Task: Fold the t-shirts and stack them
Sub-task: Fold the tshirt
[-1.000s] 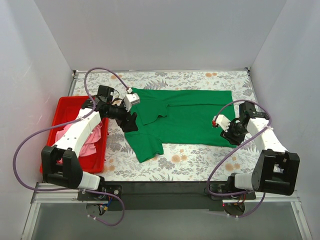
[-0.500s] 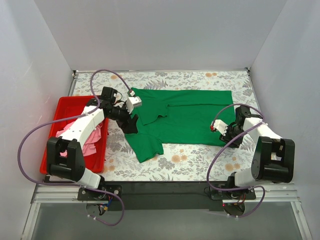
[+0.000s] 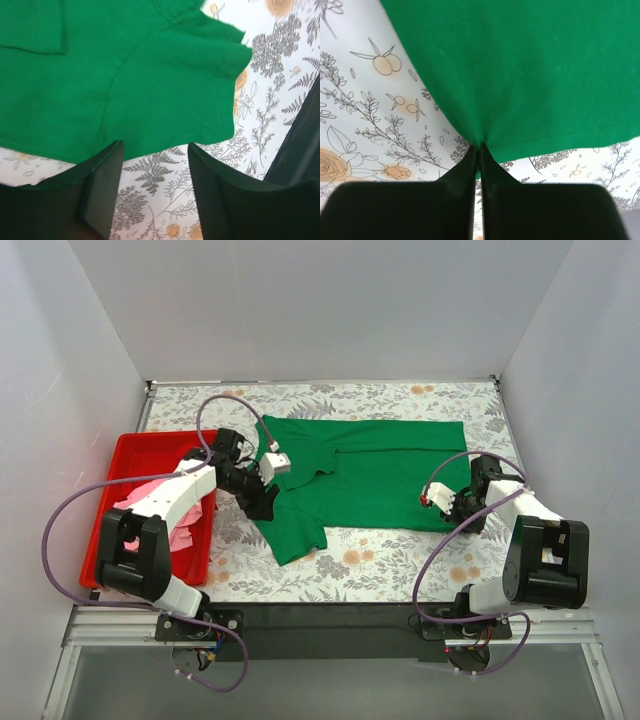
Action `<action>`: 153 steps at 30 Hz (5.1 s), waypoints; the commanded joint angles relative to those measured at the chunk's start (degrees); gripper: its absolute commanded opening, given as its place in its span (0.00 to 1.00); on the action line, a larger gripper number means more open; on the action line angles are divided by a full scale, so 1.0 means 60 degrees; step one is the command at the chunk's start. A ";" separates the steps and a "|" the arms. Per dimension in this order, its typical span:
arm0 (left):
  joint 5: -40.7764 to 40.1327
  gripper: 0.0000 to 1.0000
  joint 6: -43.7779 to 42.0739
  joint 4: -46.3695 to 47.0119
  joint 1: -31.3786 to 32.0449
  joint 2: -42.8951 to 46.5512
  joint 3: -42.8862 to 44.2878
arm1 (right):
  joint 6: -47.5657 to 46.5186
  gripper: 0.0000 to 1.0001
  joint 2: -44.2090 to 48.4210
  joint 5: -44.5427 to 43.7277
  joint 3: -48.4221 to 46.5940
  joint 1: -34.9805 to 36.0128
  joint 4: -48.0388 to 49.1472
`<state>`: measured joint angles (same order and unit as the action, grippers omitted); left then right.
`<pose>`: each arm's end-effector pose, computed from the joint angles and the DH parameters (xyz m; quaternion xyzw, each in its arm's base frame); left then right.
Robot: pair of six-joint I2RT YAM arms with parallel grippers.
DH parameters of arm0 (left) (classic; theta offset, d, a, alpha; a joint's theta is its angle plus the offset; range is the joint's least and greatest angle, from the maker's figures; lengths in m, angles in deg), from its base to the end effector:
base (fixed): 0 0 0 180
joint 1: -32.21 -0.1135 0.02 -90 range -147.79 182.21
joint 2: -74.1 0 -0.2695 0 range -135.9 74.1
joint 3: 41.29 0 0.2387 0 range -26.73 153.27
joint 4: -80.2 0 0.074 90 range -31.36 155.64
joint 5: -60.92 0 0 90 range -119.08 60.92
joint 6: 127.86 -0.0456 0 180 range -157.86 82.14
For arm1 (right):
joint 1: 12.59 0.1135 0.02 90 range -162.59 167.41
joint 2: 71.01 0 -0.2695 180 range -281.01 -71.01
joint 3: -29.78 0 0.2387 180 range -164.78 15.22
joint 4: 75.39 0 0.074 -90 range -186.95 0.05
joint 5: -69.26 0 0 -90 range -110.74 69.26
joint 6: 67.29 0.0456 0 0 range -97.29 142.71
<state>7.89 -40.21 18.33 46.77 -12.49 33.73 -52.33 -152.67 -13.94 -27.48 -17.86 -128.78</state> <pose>0.2538 -0.0942 0.2288 0.1832 0.9216 -0.3265 0.1024 0.2231 -0.0152 0.1650 -0.5729 0.8106 -0.0234 0.1192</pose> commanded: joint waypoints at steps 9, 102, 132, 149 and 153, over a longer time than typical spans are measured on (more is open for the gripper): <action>-0.2059 0.38 -0.0780 0.1731 0.1498 0.0618 -0.1391 | 0.0247 0.01 0.0091 -0.0021 0.0188 -0.0116 0.0319; -0.1240 0.00 -0.3066 -0.2853 0.0209 -0.3499 0.5435 | -0.0720 0.01 -0.3629 0.1136 -0.7003 -0.0659 -0.2010; -0.1548 0.00 -0.3080 -0.2340 -0.0128 -0.5432 0.7442 | -0.0852 0.01 -0.5841 0.0653 -0.9114 -0.0205 -0.1995; -0.1635 0.01 -0.2511 -0.1301 -0.0319 -0.6106 0.7573 | -0.0530 0.01 -0.6779 0.0550 -0.9891 0.0030 -0.1966; -0.1855 0.20 -0.1910 -0.1110 -0.0406 -0.6063 0.7647 | 0.0054 0.34 -0.6662 0.0550 -1.0051 0.0045 -0.2010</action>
<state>-2.41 -54.86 9.22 45.16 -50.37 77.36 -54.56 -193.33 -10.44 -84.85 -17.73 -140.01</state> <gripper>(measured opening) 0.162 0.281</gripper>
